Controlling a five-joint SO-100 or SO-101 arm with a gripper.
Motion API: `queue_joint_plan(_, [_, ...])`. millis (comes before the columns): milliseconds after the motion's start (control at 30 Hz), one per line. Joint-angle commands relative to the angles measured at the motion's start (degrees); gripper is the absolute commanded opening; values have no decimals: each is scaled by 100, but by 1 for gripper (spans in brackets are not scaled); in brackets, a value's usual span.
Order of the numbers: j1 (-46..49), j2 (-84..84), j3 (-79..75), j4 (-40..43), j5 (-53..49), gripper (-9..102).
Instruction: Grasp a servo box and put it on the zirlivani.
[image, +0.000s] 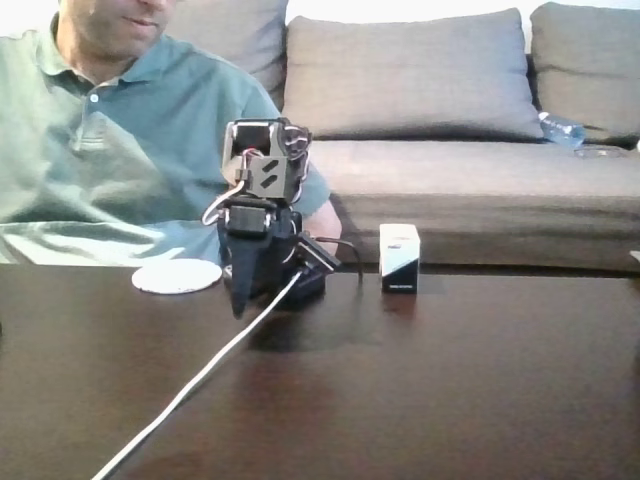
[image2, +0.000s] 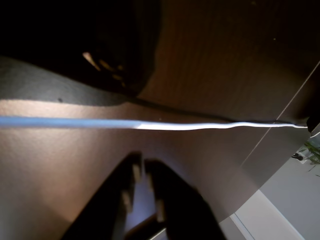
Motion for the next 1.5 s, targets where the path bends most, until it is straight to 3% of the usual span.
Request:
queue_joint_plan(0, [0,35,-26,-53,-18,0])
queue_joint_plan(700, [0,26,-229,-35,-35,0])
queue_joint_plan(967, [-158,-264,-3138,1336,-343,0])
queue_joint_plan(1200, [-334,-3067,-6917,3164,-439,0])
queue_joint_plan(1267, [-633,-3946,-8130,3841,-448,0])
queue_joint_plan(1367, [-1274,-4465,-8895,3850,-580,1])
queue_joint_plan(1467, [-2399,-4474,-8956,3850,-1055,8])
